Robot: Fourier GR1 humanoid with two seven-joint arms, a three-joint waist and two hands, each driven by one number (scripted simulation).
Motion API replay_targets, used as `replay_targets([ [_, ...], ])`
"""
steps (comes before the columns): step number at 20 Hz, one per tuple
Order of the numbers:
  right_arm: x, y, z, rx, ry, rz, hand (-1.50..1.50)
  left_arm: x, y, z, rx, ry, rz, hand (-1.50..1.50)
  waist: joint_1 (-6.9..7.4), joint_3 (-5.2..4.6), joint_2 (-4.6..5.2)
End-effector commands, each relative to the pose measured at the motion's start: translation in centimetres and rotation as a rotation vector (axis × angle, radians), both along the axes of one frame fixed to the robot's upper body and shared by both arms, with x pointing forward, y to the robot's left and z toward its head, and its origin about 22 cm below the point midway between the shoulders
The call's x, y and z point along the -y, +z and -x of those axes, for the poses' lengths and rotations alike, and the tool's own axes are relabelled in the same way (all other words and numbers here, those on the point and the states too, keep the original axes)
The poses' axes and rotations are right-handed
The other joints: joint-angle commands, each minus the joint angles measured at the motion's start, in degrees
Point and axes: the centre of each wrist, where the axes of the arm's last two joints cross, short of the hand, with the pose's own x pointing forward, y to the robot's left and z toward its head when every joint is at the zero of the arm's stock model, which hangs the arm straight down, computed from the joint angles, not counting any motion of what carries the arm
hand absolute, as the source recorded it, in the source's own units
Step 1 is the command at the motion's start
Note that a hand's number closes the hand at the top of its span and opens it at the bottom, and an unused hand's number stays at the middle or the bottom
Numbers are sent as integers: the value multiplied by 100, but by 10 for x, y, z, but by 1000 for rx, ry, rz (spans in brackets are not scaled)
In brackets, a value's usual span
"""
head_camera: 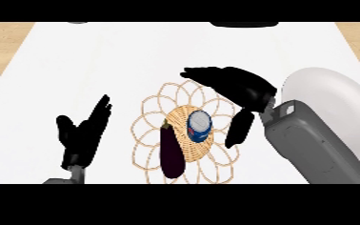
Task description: Pick the can from the placemat and place it in the plate
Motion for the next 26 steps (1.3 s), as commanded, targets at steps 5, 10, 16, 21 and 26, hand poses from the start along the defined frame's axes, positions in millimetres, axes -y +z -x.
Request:
replay_targets([
  [5,-13,-23,7,-43,21,41,-150,11,-3,-2,-52,-16,4,0,18,-35,38],
  [10,-32,-44,34,25,-16,75,-150,10,-4,9,-50,4,6,0,18,-34,35],
  [16,-21,-61,26,48,-42,146,-150,4,0,-7,-70,16,8,0,10,-34,43],
  [21,-36,-58,40,32,-36,150,-150,-4,-14,3,-54,0,20,0,-1,-35,34],
  [26,-31,-81,26,23,-16,191,-150,15,6,10,-58,-5,9,0,22,-34,35],
])
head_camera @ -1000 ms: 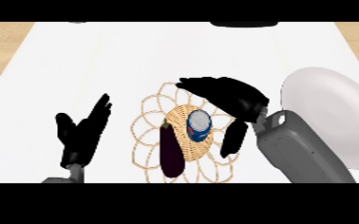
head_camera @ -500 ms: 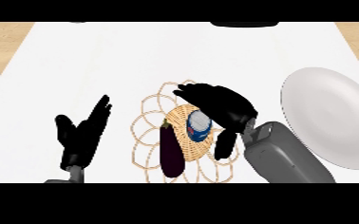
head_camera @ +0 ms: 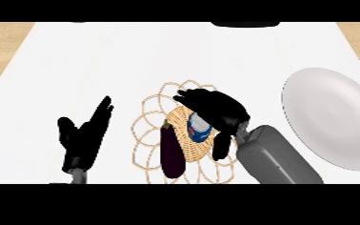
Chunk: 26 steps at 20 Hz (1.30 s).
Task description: Pick the can from the placemat and place it in the plate
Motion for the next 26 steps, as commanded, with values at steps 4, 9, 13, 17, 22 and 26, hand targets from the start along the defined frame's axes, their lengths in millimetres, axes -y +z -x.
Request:
replay_targets([
  [4,1,-21,-1,-29,111,119,150,-11,-23,-3,-55,-3,17,0,-20,-27,28],
  [9,-6,-19,-16,72,103,97,150,-28,-11,-6,-54,6,-6,0,-4,-26,24],
  [13,0,-11,-3,108,115,78,150,-15,-5,-7,-53,-10,3,0,-26,-26,16],
  [17,-11,-8,-29,208,-214,-4,150,1,-15,3,-52,-3,3,0,-13,-25,42],
  [22,88,-8,-61,215,-956,66,150,-14,-8,9,-24,64,-3,0,-550,-28,107],
  [26,107,33,-80,438,-1348,11,150,-13,-7,13,-21,57,6,0,-347,-63,77],
])
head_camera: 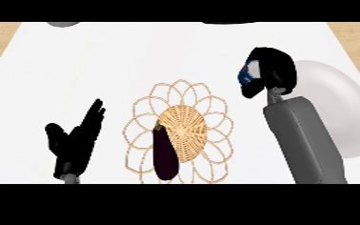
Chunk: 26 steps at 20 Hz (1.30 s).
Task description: Pick the can from the placemat and place it in the plate
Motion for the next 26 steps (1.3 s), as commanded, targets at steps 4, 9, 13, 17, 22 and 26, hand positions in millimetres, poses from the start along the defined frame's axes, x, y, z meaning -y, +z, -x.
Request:
replay_targets([
  [4,35,53,-27,325,-679,-13,150,2,0,0,-16,-32,-4,0,353,-62,106],
  [9,36,80,-39,546,-998,-46,150,16,0,-6,-23,-76,17,0,557,-56,146],
  [13,40,81,-40,663,-1137,-42,150,15,-4,-7,-29,-100,2,0,599,-41,139],
  [17,48,84,-36,789,-1215,-34,150,16,-4,-9,-30,-89,9,0,599,-28,127],
  [22,63,45,-22,799,-1316,73,150,13,-5,-16,-43,-78,-2,0,441,-20,99],
  [26,97,25,-3,854,-1405,200,150,-4,-9,-6,-67,-67,9,0,421,-19,62],
])
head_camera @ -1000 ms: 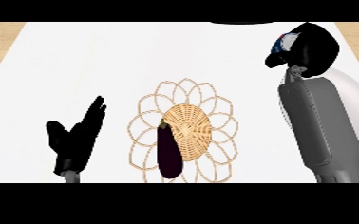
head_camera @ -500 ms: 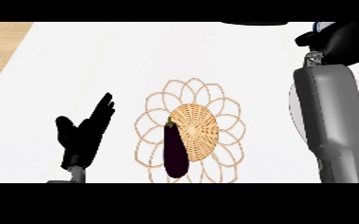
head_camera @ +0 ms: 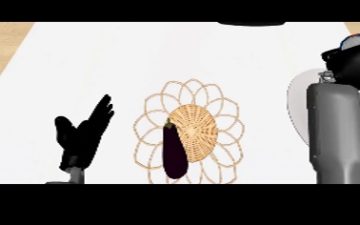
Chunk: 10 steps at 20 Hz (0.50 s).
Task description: Pick the can from the placemat and place it in the plate
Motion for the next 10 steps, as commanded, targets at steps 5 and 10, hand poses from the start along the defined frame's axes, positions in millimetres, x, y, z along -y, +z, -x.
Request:
replay_targets([
  [5,32,-42,32,234,-256,-90,150,8,-8,3,-58,20,11,0,-93,-11,-34],
  [10,67,-66,50,233,-280,-77,150,-2,-21,10,-56,14,0,0,-81,-14,-37],
])
